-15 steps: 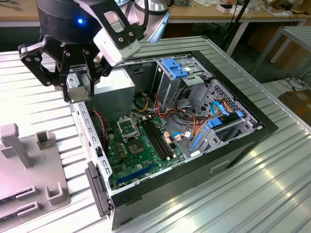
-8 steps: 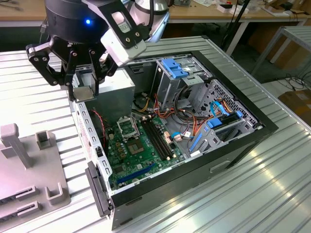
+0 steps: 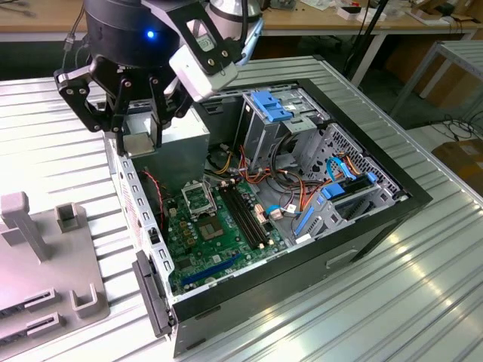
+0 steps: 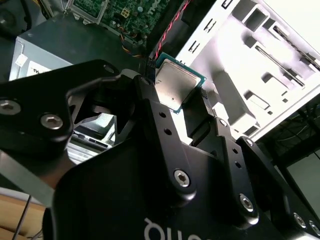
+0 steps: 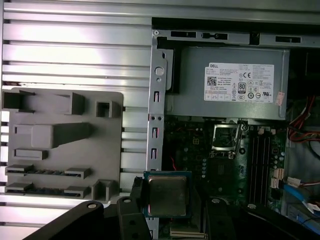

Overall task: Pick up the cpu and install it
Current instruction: 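Pick up the cpu and move it towards the insertion slot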

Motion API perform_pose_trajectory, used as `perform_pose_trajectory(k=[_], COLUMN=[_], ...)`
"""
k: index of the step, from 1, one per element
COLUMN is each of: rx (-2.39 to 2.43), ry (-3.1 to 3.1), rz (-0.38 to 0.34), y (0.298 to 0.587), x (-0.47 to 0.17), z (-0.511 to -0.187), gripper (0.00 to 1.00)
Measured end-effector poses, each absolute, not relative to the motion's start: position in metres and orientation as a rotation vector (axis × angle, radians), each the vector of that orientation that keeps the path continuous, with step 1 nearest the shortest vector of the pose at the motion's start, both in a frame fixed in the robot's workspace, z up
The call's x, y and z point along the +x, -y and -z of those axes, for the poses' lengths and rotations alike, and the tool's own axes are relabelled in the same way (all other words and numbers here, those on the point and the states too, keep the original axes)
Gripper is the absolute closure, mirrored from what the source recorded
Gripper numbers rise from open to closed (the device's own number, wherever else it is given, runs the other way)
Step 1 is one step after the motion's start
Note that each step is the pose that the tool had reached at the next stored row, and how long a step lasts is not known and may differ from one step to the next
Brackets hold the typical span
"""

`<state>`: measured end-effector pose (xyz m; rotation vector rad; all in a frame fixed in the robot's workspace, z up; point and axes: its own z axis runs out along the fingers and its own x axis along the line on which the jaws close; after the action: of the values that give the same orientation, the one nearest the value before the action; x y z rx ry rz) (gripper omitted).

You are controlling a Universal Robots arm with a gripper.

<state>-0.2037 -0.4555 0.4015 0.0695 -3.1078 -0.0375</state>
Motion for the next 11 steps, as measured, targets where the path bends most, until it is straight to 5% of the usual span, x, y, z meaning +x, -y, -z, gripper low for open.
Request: perform_pose_trajectory(k=[11], rx=[0.069], ry=[3.108], rz=[0.037], y=[0.455], x=[-0.188], z=[-0.4], gripper=[0.53])
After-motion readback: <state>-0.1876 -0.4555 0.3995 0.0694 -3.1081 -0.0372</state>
